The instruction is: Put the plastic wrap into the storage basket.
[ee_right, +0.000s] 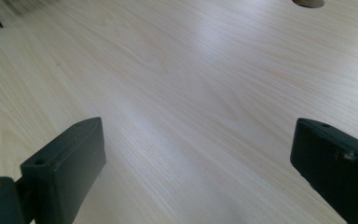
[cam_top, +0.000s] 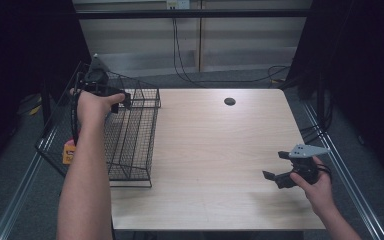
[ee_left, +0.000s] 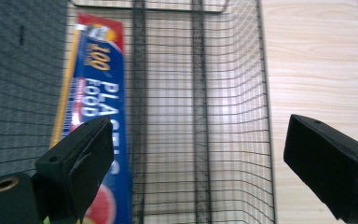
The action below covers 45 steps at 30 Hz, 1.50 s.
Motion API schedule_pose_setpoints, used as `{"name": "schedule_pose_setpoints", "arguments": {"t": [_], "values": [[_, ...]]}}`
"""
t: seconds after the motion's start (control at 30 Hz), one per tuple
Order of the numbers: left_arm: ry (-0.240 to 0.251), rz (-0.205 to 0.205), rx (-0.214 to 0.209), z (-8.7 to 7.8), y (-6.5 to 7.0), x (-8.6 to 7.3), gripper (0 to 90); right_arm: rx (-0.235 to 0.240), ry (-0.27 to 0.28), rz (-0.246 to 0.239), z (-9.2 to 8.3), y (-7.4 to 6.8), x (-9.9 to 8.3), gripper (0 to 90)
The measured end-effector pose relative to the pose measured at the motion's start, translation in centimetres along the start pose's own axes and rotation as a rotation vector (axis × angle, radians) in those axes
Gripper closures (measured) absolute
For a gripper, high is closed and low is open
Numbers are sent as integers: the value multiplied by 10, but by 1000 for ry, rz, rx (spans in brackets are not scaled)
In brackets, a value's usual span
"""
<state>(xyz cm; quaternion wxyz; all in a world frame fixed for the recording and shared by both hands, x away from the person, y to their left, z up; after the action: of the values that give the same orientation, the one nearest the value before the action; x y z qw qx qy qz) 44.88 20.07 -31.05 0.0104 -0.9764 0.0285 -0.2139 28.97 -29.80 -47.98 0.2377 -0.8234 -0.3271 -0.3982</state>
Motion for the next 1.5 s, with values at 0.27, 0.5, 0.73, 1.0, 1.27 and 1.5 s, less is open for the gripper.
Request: {"name": "schedule_pose_setpoints", "arguments": {"t": [0.27, 0.5, 0.73, 1.0, 1.27, 1.5], "values": [[17, 52, -44, -3, 18, -2, 85, 11, 1, 2, 0, -3, 1, 31], [25, 88, -84, -3, 32, -3, 85, 9, -3, -2, 1, -2, 1, 31], [35, 130, -117, -2, 45, -5, 85, 6, 0, -5, 2, -2, 1, 31], [42, 165, -154, 2, 62, -9, 83, 9, -2, -9, 3, -2, 2, 31], [55, 204, -188, 3, 80, -12, 82, 17, -3, -14, 2, -2, 2, 31], [55, 230, -210, 7, 92, -16, 82, 17, -1, -9, 1, -1, 3, 31]]}}
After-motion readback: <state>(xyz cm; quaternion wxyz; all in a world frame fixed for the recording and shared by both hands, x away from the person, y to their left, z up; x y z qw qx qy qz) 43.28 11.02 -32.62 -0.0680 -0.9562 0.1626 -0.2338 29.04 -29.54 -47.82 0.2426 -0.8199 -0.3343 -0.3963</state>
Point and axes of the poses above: each handheld gripper's, and its own axes: z roughly forward along the jaws, x roughly out of its top, y roughly to its right, the point moved 4 cm from there along z, roughly forward along the jaws, and after that the axes turned 9 degrees about x, right-handed, at the moved point
